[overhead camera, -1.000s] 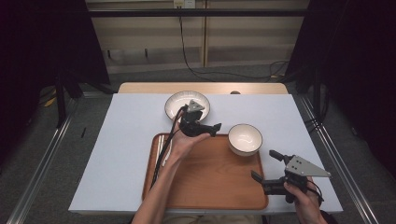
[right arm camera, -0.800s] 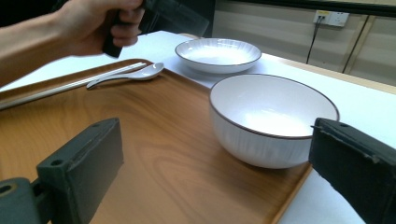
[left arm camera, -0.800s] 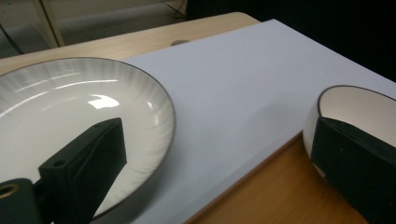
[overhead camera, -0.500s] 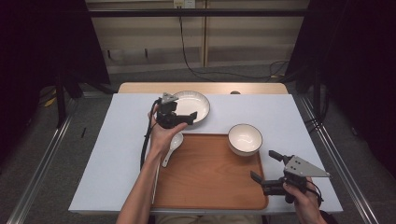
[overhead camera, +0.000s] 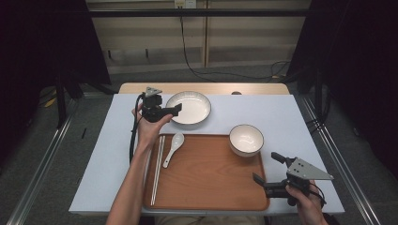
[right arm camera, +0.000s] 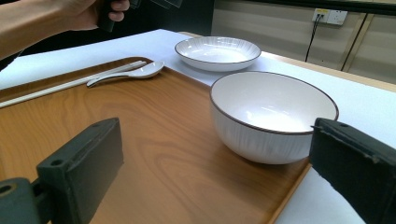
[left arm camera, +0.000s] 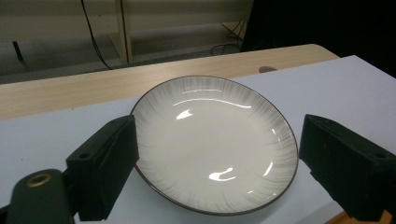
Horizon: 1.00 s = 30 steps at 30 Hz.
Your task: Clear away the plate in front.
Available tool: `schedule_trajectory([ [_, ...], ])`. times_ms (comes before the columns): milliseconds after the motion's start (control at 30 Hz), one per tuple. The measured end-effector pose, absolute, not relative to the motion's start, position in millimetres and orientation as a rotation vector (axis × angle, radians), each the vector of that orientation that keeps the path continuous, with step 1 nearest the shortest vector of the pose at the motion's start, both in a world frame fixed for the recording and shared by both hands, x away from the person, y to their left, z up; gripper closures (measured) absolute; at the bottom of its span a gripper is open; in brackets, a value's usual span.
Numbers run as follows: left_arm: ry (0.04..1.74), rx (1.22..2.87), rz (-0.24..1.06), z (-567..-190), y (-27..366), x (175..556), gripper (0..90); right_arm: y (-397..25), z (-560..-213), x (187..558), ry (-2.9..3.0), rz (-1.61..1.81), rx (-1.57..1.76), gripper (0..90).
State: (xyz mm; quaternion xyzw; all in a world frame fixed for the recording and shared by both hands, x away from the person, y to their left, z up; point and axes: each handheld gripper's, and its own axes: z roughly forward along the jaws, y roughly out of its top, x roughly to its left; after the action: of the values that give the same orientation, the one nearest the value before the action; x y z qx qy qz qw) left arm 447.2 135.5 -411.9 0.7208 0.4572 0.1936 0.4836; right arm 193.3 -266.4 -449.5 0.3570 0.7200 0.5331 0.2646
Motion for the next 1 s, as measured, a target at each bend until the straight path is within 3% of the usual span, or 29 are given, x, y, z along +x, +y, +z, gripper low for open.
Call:
schedule_trajectory([
  [133, 1.130, 1.762, 0.502, -413, 144, 463, 13.5, -266, -450, 194, 1.945, 1.442, 0.963, 2.9],
  [267, 1.174, 1.762, 0.455, -419, 150, 475, 13.2, -266, -450, 195, 1.949, 1.445, 0.972, 2.9],
  [633, 1.279, 1.838, 0.334, -450, 151, 502, 23.2, -266, -451, 195, 1.950, 1.450, 0.979, 2.9],
  [800, 1.339, 1.881, 0.362, -459, 143, 510, 34.8, -266, -451, 195, 1.953, 1.458, 0.972, 2.9],
  [1000, 1.369, 1.854, 0.262, -465, 142, 515, 46.2, -266, -451, 195, 1.950, 1.462, 0.973, 2.9],
])
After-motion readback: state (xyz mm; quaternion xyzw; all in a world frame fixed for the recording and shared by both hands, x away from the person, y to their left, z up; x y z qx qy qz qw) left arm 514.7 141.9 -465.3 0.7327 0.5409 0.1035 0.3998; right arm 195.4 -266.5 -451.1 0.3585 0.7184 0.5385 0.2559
